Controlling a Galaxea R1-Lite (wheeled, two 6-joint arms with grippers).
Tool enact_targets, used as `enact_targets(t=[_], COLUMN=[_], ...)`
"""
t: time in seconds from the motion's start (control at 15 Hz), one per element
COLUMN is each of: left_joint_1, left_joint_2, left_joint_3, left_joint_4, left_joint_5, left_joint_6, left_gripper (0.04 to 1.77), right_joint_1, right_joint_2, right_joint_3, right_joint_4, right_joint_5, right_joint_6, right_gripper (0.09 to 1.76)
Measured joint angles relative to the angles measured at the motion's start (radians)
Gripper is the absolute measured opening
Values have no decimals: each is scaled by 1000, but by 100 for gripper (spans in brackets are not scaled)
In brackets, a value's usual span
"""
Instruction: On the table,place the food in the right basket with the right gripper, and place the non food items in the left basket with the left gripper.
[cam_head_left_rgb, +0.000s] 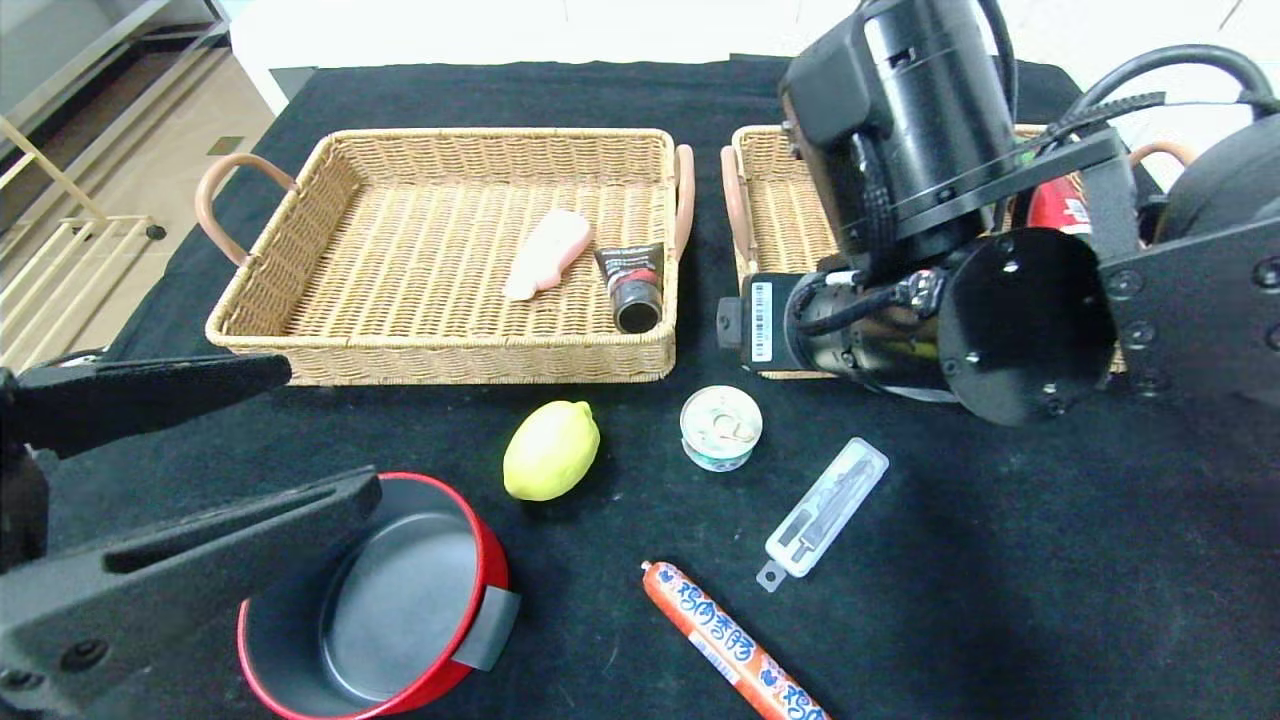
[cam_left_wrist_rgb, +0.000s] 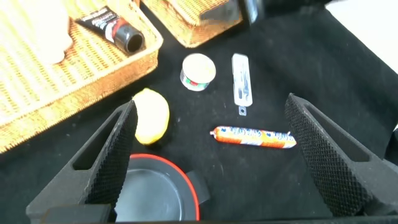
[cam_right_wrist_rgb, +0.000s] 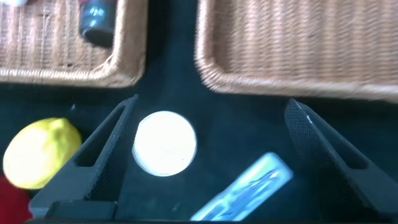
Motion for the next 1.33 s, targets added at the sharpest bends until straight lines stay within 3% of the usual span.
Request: enact_targets(t=[0.4,1.33], left_joint_1=[3,8], left_joint_2=[-6,-4], left_joint_3=[5,16], left_joint_4=[-33,-56], left_joint_5=[0,0], left_joint_6=[3,5], left_gripper=[172,172], right_joint_1=[54,65], right_joint_2=[93,211], right_joint_3=[-5,-18], right_joint_4=[-10,-12], right_joint_5=[-43,-78], right_joint_6=[114,143], right_gripper=[170,170])
